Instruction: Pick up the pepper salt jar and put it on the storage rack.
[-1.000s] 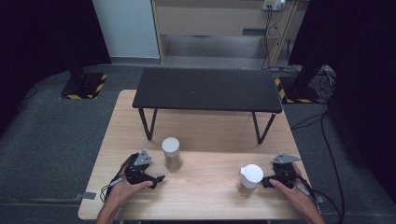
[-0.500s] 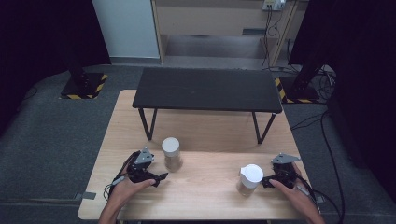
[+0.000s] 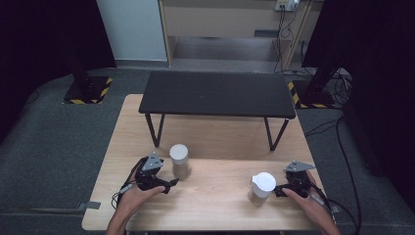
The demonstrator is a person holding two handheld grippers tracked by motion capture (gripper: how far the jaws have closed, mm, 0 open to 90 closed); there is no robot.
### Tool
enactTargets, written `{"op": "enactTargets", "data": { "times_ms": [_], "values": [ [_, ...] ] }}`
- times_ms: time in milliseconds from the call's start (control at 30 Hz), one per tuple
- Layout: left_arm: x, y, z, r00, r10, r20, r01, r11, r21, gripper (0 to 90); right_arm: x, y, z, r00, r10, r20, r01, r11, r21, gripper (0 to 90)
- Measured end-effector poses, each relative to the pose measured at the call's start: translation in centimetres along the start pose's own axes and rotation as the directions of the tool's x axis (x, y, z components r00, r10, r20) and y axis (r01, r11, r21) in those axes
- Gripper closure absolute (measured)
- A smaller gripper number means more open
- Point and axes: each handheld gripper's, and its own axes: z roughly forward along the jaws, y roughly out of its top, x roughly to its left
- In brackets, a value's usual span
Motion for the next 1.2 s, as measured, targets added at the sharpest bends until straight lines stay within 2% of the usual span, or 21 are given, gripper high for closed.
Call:
{"op": "enactTargets", "data": {
  "times_ms": [467, 600, 800, 967, 1033, 1067, 1100, 1200],
  "values": [
    [-0.8, 0.4, 0.6, 1.0000, 0.005, -0.006, -0.005, 0.9984, -0.056, 1.7, 0.0, 0.0, 0.0, 1.0000, -0.001, 0.001, 0.001, 1.000, 0.000, 1.4],
    [-1.0, 0.4, 0.6, 0.9999, -0.007, -0.007, 0.006, 0.9964, -0.085, 1.7, 0.0, 0.0, 0.0, 1.0000, 0.001, 0.001, -0.001, 1.000, 0.000, 1.4],
    [-1.1, 0.2, 0.8, 0.9991, -0.039, -0.016, 0.036, 0.9893, -0.141, 1.8, 0.1, 0.0, 0.0, 1.0000, 0.002, 0.002, -0.002, 1.000, 0.000, 1.4],
    [-1.4, 0.1, 0.8, 0.9987, -0.044, -0.026, 0.039, 0.9846, -0.170, 2.0, 0.1, 0.0, 0.0, 1.0000, 0.004, 0.004, -0.004, 1.000, 0.000, 1.5],
    [-1.5, 0.0, 0.9, 0.9986, -0.048, -0.024, 0.043, 0.9799, -0.195, 2.6, 0.1, 0.0, 0.0, 1.0000, 0.006, 0.005, -0.006, 1.000, 0.000, 1.5],
    [-1.5, 0.0, 0.9, 0.9986, -0.048, -0.024, 0.043, 0.9799, -0.195, 2.9, 0.1, 0.0, 0.0, 1.0000, 0.006, 0.005, -0.006, 1.000, 0.000, 1.5],
    [-1.6, -0.1, 0.9, 0.9981, -0.054, -0.031, 0.046, 0.9762, -0.212, 3.5, 0.1, 0.0, 0.0, 1.0000, 0.006, 0.005, -0.006, 1.000, 0.000, 1.4],
    [-1.7, -0.2, 0.9, 0.9977, -0.057, -0.037, 0.048, 0.9730, -0.226, 5.5, 0.1, 0.0, 0.0, 1.0000, 0.006, 0.005, -0.006, 1.000, 0.000, 1.4]
  ]
}}
